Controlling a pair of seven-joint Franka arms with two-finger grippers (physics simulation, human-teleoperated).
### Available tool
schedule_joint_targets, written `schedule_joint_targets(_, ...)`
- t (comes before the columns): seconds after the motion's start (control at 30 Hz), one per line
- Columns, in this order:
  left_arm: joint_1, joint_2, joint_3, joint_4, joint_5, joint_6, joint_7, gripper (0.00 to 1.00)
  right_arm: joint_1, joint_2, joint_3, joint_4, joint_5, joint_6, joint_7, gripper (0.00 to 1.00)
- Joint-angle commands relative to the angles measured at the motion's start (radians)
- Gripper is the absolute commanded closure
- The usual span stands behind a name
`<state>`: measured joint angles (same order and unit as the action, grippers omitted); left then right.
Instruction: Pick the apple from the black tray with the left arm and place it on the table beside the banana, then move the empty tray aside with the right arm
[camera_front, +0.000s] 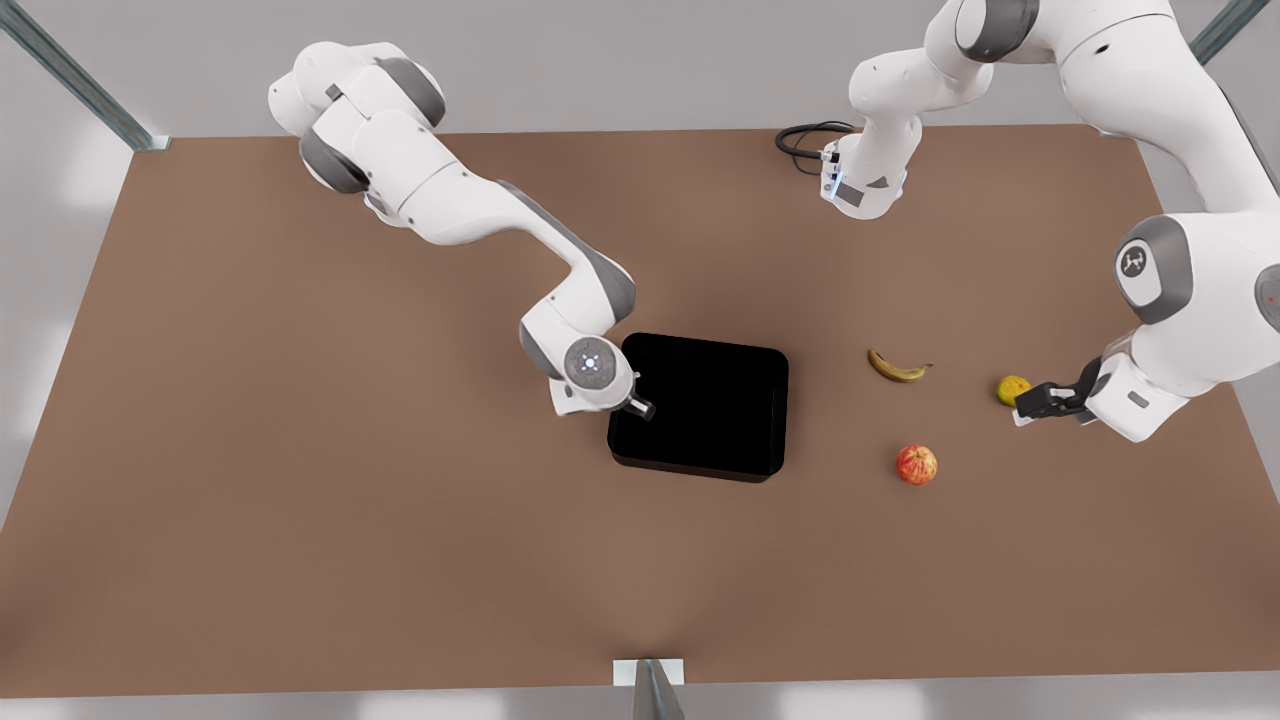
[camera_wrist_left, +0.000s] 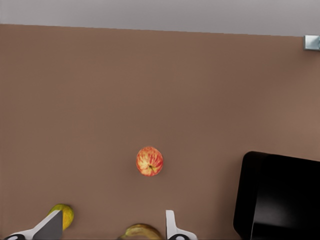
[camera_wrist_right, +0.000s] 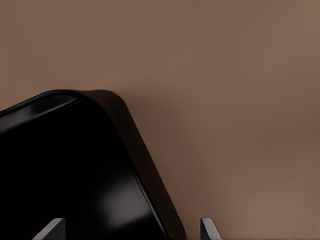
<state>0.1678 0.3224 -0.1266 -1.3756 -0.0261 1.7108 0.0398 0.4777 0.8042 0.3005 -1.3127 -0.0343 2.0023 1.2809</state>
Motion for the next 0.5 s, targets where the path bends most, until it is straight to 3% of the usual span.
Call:
schedule_joint_targets(0.0, -0.004, 0.007, -0.004, 0.006, 0.003, -0.01, 0.0, 0.0, -0.005, 0.009, 0.0, 0.0, -0.015, 0.015, 0.003, 0.0)
schedule_joint_targets(0.37, -0.004, 0.007, -0.001, 0.004, 0.012, -0.01, 0.003, 0.0, -0.017, 0.056, -0.003, -0.005, -0.015, 0.085, -0.226, 0.01)
schedule_joint_targets(0.47, -0.004, 0.007, -0.001, 0.004, 0.012, -0.01, 0.005, 0.0, -0.027, 0.066, -0.004, -0.003, -0.013, 0.085, -0.242, 0.13)
